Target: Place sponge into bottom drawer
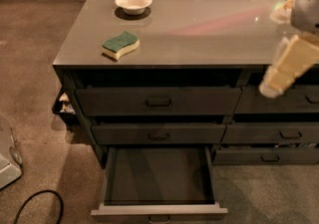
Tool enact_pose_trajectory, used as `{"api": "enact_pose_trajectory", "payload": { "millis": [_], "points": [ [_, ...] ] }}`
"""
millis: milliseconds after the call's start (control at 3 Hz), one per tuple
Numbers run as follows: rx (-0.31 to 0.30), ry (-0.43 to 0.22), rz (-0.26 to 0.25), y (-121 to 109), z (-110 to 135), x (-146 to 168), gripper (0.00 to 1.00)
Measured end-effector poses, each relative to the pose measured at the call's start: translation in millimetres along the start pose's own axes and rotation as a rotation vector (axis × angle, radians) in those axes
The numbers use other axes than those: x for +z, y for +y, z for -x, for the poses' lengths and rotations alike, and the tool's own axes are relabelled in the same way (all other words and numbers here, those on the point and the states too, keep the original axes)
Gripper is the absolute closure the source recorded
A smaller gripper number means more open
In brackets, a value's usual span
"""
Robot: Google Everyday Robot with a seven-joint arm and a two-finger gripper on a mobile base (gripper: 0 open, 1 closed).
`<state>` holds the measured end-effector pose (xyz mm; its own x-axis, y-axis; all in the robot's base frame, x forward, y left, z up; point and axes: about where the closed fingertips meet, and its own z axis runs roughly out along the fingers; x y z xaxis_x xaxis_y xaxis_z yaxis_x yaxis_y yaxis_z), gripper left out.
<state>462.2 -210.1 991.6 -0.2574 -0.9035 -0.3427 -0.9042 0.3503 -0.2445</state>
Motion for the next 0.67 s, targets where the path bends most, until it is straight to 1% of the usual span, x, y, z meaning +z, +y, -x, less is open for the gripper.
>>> {"api": "enact_pose_trajectory", "payload": {
  "millis": [333, 667],
  "points": [
    [0.142, -0.205, 0.021, -42, 50, 13, 0.00],
    [0.286, -0.341, 0.036, -69, 114, 21, 0.00]
  ]
}}
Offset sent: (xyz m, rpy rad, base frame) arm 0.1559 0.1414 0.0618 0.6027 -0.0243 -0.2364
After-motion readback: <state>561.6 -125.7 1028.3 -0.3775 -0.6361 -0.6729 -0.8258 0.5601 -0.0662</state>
